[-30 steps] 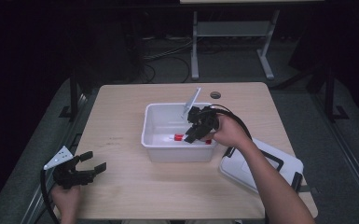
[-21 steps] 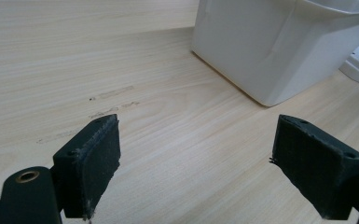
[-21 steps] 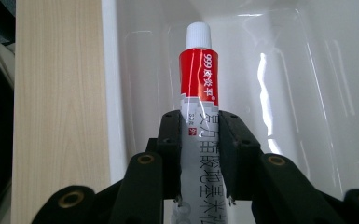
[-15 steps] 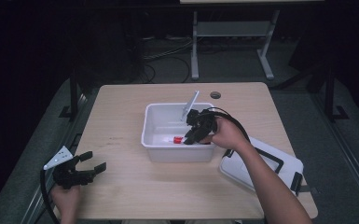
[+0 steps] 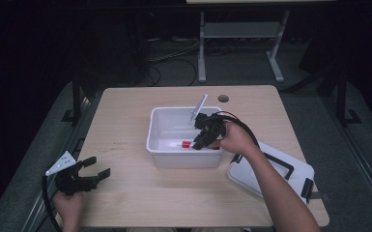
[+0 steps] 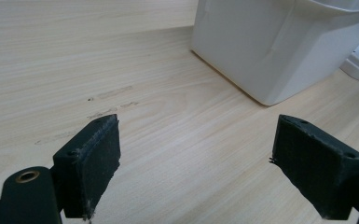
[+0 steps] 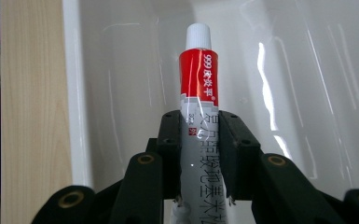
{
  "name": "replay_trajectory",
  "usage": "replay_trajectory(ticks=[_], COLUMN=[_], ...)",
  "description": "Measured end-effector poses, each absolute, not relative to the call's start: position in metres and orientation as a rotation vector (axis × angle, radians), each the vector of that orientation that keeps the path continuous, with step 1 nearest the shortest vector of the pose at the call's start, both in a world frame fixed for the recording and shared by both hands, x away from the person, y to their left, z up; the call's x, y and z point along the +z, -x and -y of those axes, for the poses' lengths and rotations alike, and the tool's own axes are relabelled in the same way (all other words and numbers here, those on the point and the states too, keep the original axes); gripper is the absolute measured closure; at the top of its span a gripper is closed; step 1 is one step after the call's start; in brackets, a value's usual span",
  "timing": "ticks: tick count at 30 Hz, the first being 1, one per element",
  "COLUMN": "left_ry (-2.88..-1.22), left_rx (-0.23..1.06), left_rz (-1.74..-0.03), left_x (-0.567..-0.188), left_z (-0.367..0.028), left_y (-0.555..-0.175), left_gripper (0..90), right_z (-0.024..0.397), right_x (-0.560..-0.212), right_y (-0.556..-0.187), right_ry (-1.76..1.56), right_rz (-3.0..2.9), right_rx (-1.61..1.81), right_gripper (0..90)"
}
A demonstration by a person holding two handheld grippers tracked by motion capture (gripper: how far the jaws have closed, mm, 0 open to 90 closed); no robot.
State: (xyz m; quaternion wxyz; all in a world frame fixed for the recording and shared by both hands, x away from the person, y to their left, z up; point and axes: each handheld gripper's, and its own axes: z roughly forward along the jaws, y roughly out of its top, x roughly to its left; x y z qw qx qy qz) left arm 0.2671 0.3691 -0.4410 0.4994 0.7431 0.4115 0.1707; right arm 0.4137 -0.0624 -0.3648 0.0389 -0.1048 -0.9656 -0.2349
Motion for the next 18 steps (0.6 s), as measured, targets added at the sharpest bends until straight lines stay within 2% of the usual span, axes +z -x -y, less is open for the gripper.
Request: replay_trajectory(ticks=[15,18], left_ry=[-1.794,-1.795], left_rx=[0.415,0.415], left_rz=[-0.993,-0.992], left_x=[-0.4408,-0.4407], left_z=[-0.3704,-0.3702], left_y=[-0.267,-0.2671], left_gripper=[14.5,14.5], right_z=[0.0562,0.0561], right_x=[-0.3732,-0.3728], right_y=[-0.4163,-0.4166], right_ry=[0.332,0.339], right_rz=[2.954,2.949], right_rx=[-0.685,-0.693], right_gripper=[70.3,67.3])
